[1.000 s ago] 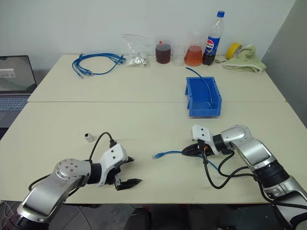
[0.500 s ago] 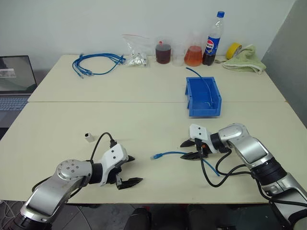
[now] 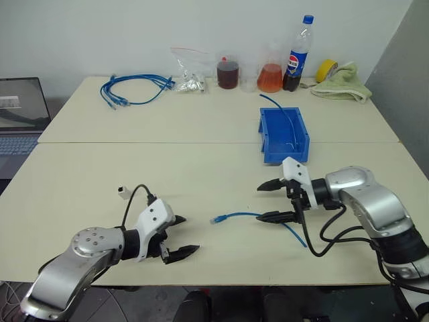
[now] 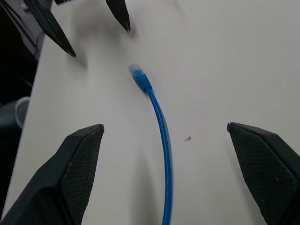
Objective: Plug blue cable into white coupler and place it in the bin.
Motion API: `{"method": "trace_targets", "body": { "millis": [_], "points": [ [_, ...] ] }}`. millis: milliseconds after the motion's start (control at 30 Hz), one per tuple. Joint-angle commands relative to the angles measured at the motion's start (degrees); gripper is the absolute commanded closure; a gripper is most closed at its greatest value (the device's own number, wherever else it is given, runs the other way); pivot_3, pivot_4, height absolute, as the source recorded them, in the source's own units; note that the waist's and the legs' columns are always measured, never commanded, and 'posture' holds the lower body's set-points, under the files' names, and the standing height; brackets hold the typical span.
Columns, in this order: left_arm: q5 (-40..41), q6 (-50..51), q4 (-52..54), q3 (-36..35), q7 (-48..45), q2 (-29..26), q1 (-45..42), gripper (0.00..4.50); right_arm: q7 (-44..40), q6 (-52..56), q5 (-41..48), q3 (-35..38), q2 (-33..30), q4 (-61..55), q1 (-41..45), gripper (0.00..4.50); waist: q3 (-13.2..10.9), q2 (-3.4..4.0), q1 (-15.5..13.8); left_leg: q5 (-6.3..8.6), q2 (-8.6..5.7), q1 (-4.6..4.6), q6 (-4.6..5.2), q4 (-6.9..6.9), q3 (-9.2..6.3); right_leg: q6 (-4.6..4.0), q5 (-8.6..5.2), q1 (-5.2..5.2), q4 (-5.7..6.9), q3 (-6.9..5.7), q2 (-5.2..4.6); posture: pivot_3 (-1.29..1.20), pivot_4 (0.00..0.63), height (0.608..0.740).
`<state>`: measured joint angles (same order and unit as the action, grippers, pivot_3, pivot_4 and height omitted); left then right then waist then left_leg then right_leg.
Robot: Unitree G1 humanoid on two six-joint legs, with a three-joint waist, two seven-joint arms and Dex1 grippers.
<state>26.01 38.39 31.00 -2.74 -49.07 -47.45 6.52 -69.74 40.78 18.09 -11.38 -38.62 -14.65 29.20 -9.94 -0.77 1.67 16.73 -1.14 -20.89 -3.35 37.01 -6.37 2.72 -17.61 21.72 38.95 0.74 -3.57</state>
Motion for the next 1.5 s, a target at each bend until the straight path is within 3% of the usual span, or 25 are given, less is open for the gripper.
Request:
{"method": "trace_targets", "body": {
  "millis": [33,133,267,433,567,767,1167,1300,1500],
  "points": [
    [3.16,0.81,5.11,-6.33,3.48,2.45,3.29,0.00,1.69,0.72,5.42,5.11,-0.44,-7.01,-3.75,0.02,0.00,0.00,0.00,0.00,0.00,0.01,0.00,0.00,0.00,0.00,0.00,0.00,0.00,-0.01,0.00,0.00,0.150,0.740],
    [3.32,0.50,8.35,-10.16,7.10,5.29,7.51,0.00,4.00,1.18,8.21,7.65,0.49,-9.63,-6.96,0.02,0.00,-0.01,0.07,0.01,0.01,0.01,0.01,0.01,0.02,0.00,0.00,-0.01,0.01,0.02,0.00,0.00,0.150,0.740],
    [0.61,-2.35,10.60,-13.53,16.41,13.59,11.93,0.00,7.69,-0.37,8.67,8.54,1.68,-10.57,-10.45,0.02,0.00,-0.02,0.00,0.01,0.03,0.05,0.02,0.01,0.04,0.02,0.01,-0.04,0.00,0.05,0.02,0.00,0.150,0.740],
    [-8.09,-11.66,7.60,-11.20,26.24,23.73,15.45,0.00,10.00,-1.60,8.64,6.89,2.77,-10.45,-11.51,0.02,0.00,-0.03,-0.09,0.01,0.00,0.08,0.02,0.04,0.07,0.06,0.03,-0.08,-0.01,0.06,0.01,0.00,0.150,0.740],
    [-10.70,-14.97,7.52,-8.87,27.90,26.48,15.58,0.00,9.69,-2.16,8.85,6.55,2.14,-9.85,-11.43,0.02,0.00,-0.07,-0.19,0.01,-0.03,0.07,0.02,0.05,0.12,0.07,0.04,-0.11,-0.02,0.03,0.01,0.00,0.150,0.740],
    [-9.46,-13.26,8.66,-4.28,19.43,19.27,15.65,0.00,7.41,-3.36,8.86,5.75,-0.94,-10.01,-12.01,0.02,0.00,-0.07,-0.16,0.01,-0.05,0.07,0.02,0.03,0.19,0.07,0.04,-0.12,-0.03,0.00,0.02,0.00,0.150,0.740],
    [-8.66,-5.15,0.38,6.55,2.36,2.25,-2.10,0.00,4.07,-1.55,9.81,4.80,-11.32,-16.32,-14.88,0.02,-0.02,-0.10,0.05,0.03,-0.04,0.08,0.06,0.00,0.17,0.07,0.04,-0.17,-0.11,-0.08,0.07,0.00,0.150,0.740],
    [-9.65,-5.72,-4.37,10.00,-1.66,0.24,-6.65,0.00,5.28,-2.68,8.78,5.30,-12.50,-15.82,-14.57,0.02,-0.04,-0.11,0.11,0.06,-0.03,0.06,0.11,0.01,0.18,0.07,0.04,-0.14,-0.10,-0.07,0.06,0.00,0.150,0.740],
    [-9.88,-4.53,-9.07,12.74,-3.07,1.58,-10.61,0.00,7.48,-1.25,10.56,6.50,-12.19,-17.93,-15.12,0.02,-0.05,-0.12,-0.04,0.06,-0.03,0.07,0.11,0.04,0.16,0.07,0.04,-0.17,-0.08,-0.10,0.06,0.00,0.150,0.740]
  ]
}}
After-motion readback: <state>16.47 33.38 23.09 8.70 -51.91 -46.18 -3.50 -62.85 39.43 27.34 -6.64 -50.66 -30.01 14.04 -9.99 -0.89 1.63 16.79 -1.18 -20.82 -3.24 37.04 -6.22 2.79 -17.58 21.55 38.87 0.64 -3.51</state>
